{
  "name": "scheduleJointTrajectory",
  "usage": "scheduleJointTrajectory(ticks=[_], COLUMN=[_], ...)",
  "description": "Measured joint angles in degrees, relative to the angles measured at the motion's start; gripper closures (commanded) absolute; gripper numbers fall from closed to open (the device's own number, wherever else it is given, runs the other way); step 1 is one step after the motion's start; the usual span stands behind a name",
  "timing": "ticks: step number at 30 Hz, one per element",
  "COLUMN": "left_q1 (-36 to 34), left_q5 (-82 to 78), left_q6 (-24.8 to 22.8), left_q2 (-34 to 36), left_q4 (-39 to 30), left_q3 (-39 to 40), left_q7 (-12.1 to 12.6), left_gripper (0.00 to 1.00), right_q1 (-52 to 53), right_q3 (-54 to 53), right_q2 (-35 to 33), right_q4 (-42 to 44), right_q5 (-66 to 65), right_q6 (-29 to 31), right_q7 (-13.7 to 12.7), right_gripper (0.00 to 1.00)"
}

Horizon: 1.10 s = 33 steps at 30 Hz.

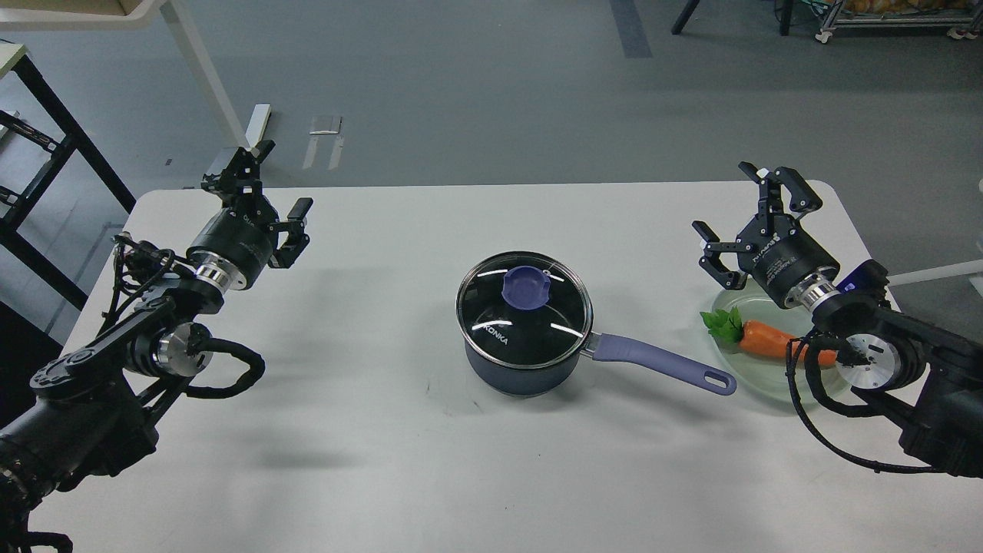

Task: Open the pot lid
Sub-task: 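Move the right gripper to the purple saucepan handle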

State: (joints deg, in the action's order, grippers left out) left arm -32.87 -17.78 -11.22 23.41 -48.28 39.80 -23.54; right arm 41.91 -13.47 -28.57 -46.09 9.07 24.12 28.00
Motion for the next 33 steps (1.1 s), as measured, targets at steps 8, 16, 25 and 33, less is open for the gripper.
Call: scheduleJointTrajectory(ticks=[8,16,25,33], left_q1=[0.2,-0.8,-1.5,-1.6], left_q5=[0.1,0.1,0.0,-0.6], left_q6=[-0.1,-3.1,-4.8,-4.1], left_q2=[1.0,4.6,5.5,5.7], left_q4=[-0.1,-0.1,-4.2,-6.5], left_q3=[0.0,-0.6,-0.6,-0.6], left_q7=[0.0,-0.2,-0.5,-0.5], left_gripper=[0.01,0.01,0.01,0.01], right_q1=[0.2,3.5,18.2,31.0], right_q3=[-0.2,-0.9,-1.6,12.9], right_q2=[-0.8,-13.4,-25.2,-27.2], right_q4=[-1.6,-13.4,-30.5,-42.9], right_q5=[-0.6,-12.3,-50.2,-88.5], right_q6=[0.1,-0.2,-2.6,-5.7], right_q7=[0.0,0.0,0.0,0.0], right_gripper=[0.00,0.00,0.00,0.00])
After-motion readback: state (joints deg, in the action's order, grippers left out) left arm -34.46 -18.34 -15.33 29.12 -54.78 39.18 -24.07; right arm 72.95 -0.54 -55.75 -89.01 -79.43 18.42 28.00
